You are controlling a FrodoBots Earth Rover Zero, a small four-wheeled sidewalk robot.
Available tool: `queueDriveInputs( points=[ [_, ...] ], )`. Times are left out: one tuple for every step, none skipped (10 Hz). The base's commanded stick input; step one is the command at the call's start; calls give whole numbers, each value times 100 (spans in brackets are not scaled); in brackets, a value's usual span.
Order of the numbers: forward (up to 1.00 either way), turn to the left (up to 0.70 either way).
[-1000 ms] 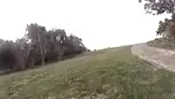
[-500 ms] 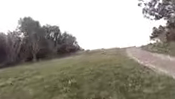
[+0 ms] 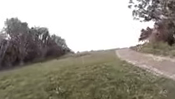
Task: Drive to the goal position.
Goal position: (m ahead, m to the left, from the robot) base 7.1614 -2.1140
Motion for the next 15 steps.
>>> queueDriveInputs(
  points=[
    [70,-33],
    [70,-33],
    [70,-33],
    [70,-33],
    [70,-33],
    [70,-33],
    [70,-33],
    [70,-33],
    [70,-33],
    [70,-33],
    [70,-33],
    [70,-33],
    [70,-29],
    [70,-27],
    [70,-25]
  ],
)
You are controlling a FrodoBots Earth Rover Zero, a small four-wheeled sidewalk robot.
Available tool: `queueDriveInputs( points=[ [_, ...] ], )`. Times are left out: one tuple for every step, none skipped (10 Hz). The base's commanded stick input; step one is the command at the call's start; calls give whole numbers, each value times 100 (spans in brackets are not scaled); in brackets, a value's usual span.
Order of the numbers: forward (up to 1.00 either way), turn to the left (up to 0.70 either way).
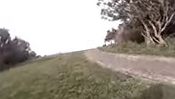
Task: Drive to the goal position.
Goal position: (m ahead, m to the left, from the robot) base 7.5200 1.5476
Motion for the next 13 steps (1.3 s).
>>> queueDriveInputs(
  points=[
    [70,-24],
    [70,-23],
    [70,-20],
    [70,-20],
    [70,-21],
    [70,-21],
    [70,-19],
    [70,-17],
    [70,-12],
    [70,-6],
    [70,-4],
    [70,0],
    [70,0]
  ],
)
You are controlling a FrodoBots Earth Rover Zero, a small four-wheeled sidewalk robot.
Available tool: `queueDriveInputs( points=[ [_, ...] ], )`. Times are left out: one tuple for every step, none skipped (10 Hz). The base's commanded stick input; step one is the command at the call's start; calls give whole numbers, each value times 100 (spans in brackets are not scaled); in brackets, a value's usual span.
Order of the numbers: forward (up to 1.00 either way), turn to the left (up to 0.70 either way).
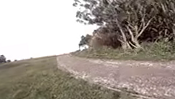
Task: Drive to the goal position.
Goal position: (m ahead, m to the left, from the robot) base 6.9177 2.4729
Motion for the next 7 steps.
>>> queueDriveInputs(
  points=[
    [70,0],
    [70,0],
    [70,0],
    [68,0],
    [65,0],
    [66,0],
    [65,0]
  ],
)
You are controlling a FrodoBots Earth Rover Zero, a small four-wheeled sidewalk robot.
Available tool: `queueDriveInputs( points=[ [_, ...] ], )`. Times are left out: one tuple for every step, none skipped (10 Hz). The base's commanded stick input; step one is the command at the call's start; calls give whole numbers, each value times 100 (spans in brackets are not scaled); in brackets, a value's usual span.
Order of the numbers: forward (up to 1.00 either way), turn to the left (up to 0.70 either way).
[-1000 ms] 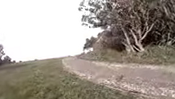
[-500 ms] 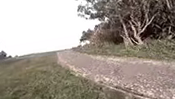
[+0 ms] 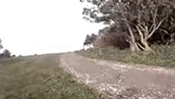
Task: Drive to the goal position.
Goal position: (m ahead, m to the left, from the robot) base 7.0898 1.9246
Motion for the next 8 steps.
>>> queueDriveInputs(
  points=[
    [62,0],
    [61,0],
    [61,0],
    [60,0],
    [60,0],
    [61,0],
    [60,0],
    [60,0]
  ],
)
